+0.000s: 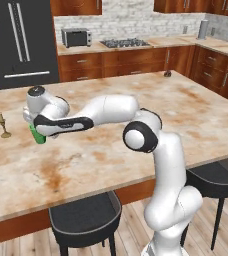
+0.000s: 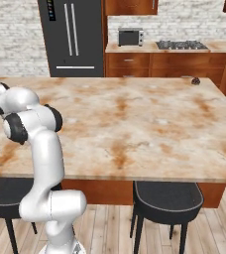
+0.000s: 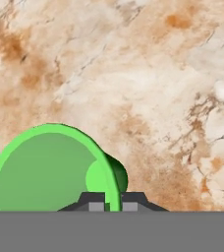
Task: Open the cabinet directly in front. Then move the beer and the cup to the dining counter with the candle on it.
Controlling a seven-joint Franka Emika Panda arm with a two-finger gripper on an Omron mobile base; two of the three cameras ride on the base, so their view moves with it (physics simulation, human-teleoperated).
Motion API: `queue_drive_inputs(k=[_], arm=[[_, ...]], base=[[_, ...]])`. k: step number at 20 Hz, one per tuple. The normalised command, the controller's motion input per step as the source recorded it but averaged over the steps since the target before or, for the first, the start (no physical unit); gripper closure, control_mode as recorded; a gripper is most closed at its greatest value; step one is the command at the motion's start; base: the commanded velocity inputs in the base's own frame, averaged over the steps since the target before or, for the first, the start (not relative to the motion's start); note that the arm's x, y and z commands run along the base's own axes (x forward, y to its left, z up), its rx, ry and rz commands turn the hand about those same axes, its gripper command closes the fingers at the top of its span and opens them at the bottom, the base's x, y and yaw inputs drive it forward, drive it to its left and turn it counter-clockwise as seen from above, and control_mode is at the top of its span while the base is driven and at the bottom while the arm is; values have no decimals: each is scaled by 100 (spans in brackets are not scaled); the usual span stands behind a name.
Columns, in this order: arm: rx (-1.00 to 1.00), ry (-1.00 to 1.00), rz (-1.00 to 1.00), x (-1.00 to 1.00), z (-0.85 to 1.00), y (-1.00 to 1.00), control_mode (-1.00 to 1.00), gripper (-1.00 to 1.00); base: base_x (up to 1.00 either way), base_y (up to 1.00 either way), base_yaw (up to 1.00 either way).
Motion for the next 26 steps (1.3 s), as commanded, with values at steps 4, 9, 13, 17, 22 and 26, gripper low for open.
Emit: queue_drive_inputs(k=[4,9,13,17,22,26], arm=[[29,7,0,9,-60,-71,-100,100],[9,1,0,4,-94,-14,-100,100],[0,-8,0,32,-29,0,-100,100],[0,1,-5,77,-6,16,-100,100],[-4,7,-1,46,-2,19,-100,100],[-11,21,0,28,0,31,-100,100]], base=[[0,0,0],[0,0,0],[0,0,0],[0,0,0],[0,0,0],[0,0,0]])
